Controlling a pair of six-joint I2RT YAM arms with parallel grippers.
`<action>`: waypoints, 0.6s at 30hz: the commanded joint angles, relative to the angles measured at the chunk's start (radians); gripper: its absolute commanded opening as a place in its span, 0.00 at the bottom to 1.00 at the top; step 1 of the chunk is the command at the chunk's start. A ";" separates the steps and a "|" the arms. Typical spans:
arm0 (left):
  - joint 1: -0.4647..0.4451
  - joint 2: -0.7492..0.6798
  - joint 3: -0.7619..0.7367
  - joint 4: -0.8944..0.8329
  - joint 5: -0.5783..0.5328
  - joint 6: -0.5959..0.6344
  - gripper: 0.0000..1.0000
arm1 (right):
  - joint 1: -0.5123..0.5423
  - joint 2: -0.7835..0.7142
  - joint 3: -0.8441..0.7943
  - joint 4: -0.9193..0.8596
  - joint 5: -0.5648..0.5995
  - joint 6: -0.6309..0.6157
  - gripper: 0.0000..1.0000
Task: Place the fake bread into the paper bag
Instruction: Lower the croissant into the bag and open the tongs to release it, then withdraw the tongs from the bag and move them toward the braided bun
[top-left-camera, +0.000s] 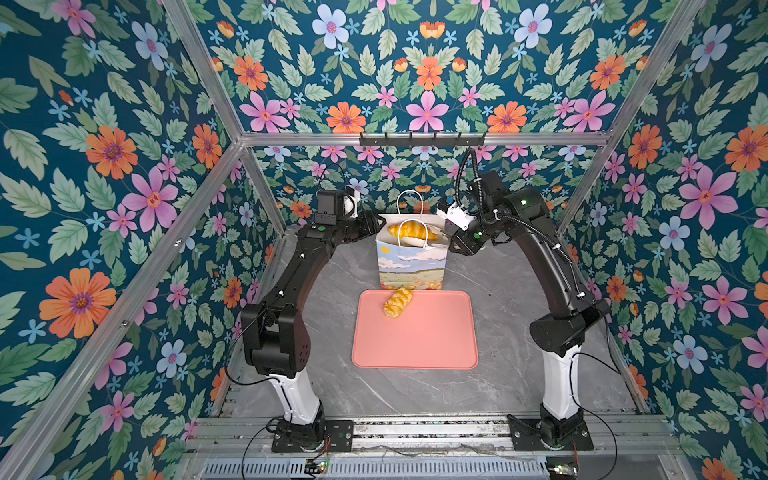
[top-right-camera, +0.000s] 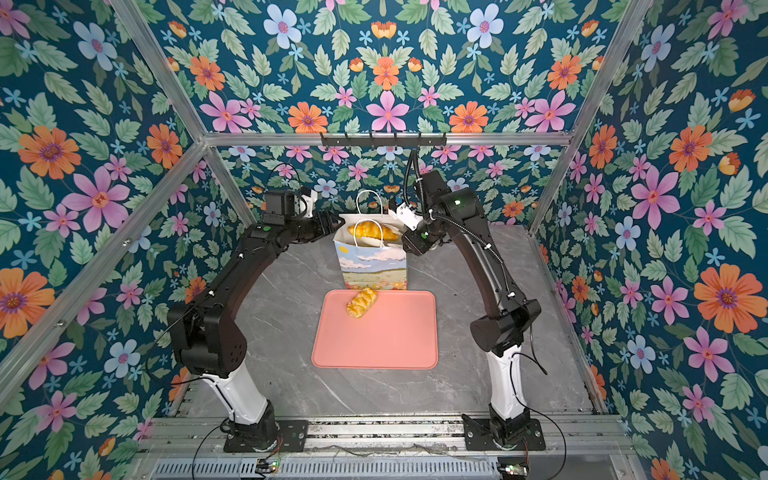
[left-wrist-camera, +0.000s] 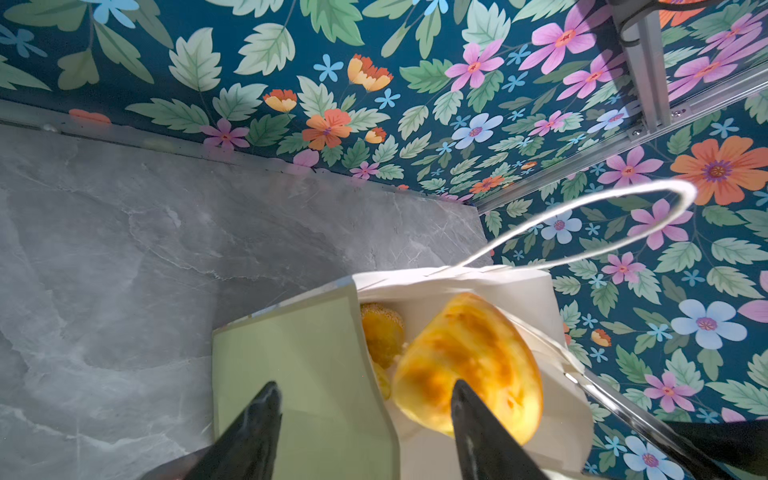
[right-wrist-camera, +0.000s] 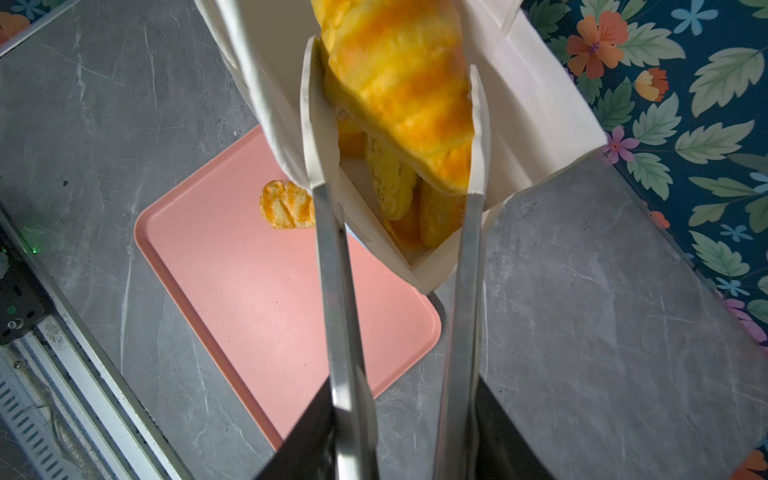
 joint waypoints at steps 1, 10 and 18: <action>0.002 -0.002 0.007 -0.010 0.000 0.012 0.66 | 0.002 0.005 0.020 0.001 -0.014 -0.013 0.47; 0.001 -0.002 0.011 -0.016 0.004 0.014 0.66 | 0.004 -0.012 0.064 0.019 -0.006 -0.015 0.49; 0.001 -0.012 0.016 -0.034 0.002 0.026 0.66 | 0.004 -0.096 0.064 0.038 0.004 0.002 0.48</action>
